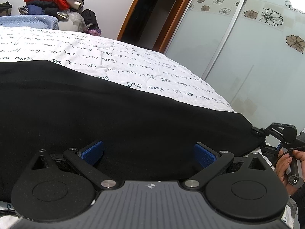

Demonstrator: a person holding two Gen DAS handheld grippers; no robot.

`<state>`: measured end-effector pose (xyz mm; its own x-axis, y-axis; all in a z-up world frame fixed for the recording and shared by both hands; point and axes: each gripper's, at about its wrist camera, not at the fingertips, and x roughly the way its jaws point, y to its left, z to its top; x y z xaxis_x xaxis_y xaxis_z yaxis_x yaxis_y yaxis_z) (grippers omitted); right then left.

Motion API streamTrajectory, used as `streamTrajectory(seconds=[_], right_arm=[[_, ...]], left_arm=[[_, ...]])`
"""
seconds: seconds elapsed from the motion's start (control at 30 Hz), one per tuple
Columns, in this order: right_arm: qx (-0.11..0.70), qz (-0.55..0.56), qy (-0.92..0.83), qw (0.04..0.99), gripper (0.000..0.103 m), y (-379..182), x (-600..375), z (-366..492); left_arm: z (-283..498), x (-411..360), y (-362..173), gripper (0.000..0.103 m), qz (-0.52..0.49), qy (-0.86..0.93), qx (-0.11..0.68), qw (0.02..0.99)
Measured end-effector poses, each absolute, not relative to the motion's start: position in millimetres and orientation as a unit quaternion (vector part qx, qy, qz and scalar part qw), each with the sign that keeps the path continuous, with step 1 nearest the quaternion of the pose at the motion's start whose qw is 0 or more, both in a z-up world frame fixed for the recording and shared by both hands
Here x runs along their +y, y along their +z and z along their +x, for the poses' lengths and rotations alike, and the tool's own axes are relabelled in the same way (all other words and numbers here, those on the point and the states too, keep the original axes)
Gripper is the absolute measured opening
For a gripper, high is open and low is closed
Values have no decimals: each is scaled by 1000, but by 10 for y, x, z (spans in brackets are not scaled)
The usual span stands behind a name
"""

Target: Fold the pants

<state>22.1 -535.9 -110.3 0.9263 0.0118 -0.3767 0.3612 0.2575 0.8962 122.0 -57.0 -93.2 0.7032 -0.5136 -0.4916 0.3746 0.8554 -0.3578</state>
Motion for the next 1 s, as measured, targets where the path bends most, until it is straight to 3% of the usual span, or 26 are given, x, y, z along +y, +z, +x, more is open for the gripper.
streamTrajectory(seconds=[0.1, 0.17, 0.2, 0.27, 0.37, 0.47, 0.53, 0.67, 0.8, 1.0], right_arm=[[152, 596, -107, 782, 32, -1077, -5347, 233], [153, 592, -109, 784, 32, -1061, -5345, 238], [146, 587, -112, 788, 30, -1051, -5333, 227], [138, 581, -126, 792, 11, -1071, -5312, 213], [126, 592, -134, 785, 9, -1146, -5310, 171], [139, 497, -154, 843, 9, -899, -5135, 216], [151, 371, -162, 902, 8, -639, -4878, 293], [166, 194, -119, 959, 8, -428, -4296, 428], [175, 151, -91, 969, 8, -510, -3974, 470], [172, 135, -87, 972, 8, -534, -3915, 445]], left_arm=[[1223, -562, -934, 102, -119, -243, 299, 915], [1221, -553, -935, 102, -120, -244, 299, 915], [1220, -551, -936, 102, -121, -244, 299, 915], [1220, -550, -937, 102, -122, -244, 298, 915], [1220, -548, -936, 102, -123, -244, 299, 915], [1232, -610, -863, 101, -104, -235, 314, 914], [1344, -716, -701, 101, -96, -245, 352, 898], [1793, -972, -302, 102, -171, -283, 419, 846], [2237, -1515, -186, 102, -226, -334, 478, 780], [2425, -2564, -324, 101, -141, -377, 506, 763]])
